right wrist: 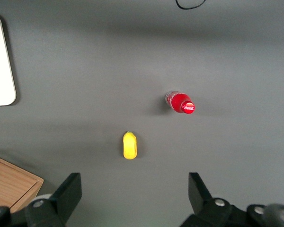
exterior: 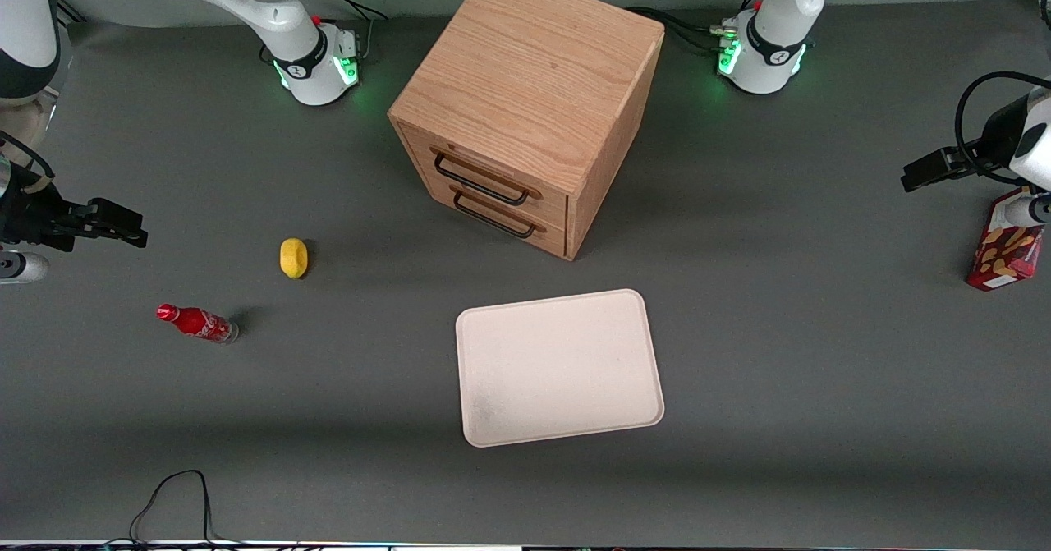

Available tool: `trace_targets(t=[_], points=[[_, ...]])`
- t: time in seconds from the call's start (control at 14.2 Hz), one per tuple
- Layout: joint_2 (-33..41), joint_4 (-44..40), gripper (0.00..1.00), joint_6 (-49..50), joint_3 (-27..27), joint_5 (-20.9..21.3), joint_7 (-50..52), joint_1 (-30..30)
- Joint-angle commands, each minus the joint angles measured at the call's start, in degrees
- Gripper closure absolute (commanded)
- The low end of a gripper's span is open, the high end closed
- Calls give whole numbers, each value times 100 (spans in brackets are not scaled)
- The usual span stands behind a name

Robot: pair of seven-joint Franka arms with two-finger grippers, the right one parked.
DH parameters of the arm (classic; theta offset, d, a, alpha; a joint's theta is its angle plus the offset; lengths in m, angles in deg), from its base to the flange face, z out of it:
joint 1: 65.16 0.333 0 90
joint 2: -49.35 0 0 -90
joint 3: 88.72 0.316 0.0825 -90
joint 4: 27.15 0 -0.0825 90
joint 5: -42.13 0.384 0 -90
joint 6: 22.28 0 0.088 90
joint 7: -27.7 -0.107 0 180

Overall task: Place red cookie box on tray
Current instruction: 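Move the left gripper down toward the red plaid cookie box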

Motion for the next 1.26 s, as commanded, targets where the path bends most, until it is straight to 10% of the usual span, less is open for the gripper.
trace_targets(t=[0.0,0.42,1.19], points=[[-51,-213,0,169,-9,-52,-17,189],[-68,-345,0,213,-9,-61,-1015,1189],[-1544,-2119,0,433,35,659,-7221,4162]])
